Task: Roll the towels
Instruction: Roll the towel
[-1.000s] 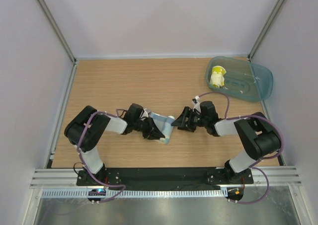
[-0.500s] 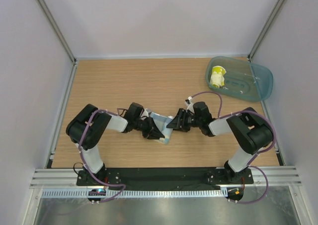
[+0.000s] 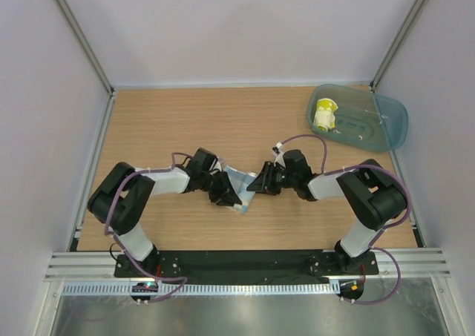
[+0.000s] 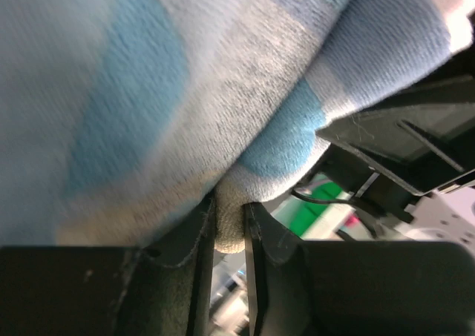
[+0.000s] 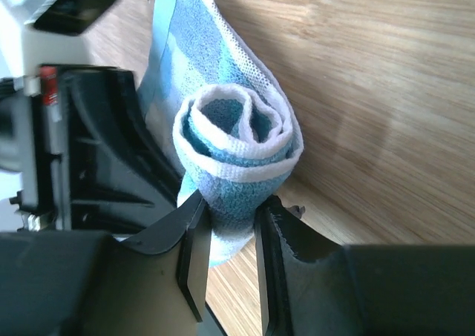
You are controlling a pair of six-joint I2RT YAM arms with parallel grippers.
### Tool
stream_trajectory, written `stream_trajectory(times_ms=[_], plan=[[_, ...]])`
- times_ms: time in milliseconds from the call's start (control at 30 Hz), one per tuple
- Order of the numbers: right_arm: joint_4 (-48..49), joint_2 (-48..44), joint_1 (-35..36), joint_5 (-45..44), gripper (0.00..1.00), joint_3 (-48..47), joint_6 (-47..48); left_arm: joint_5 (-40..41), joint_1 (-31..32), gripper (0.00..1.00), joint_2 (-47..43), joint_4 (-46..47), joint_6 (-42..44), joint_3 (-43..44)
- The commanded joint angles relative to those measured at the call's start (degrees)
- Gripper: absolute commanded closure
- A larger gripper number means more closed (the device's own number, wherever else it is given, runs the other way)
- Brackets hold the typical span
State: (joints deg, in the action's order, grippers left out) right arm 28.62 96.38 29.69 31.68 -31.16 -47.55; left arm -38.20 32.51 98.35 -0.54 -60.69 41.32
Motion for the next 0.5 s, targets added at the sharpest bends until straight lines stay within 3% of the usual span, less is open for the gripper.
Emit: stream_trajectory(times_ms=[0, 233, 333, 467], plan=[[-4.5, -0.9, 0.5, -2.2, 0.68, -2.7, 1.1, 13.7, 1.1, 0.76, -4.6, -16.3, 8.4, 3.2], [-8.8, -1.0, 1.2, -3.1, 0.70, -5.0, 0.9, 23.1, 5.2, 0.68, -9.9, -25.7, 12.5, 8.2], [-10.8, -1.0, 1.6, -3.5, 0.71, -5.8, 0.9, 27.8, 7.3, 0.60, -12.9, -28.4, 13.8, 10.4], [-13.4, -1.4, 1.9, -3.9, 0.72, -7.1, 0.6, 39.7, 12.5, 0.59, -17.3, -31.7, 16.1, 14.1]])
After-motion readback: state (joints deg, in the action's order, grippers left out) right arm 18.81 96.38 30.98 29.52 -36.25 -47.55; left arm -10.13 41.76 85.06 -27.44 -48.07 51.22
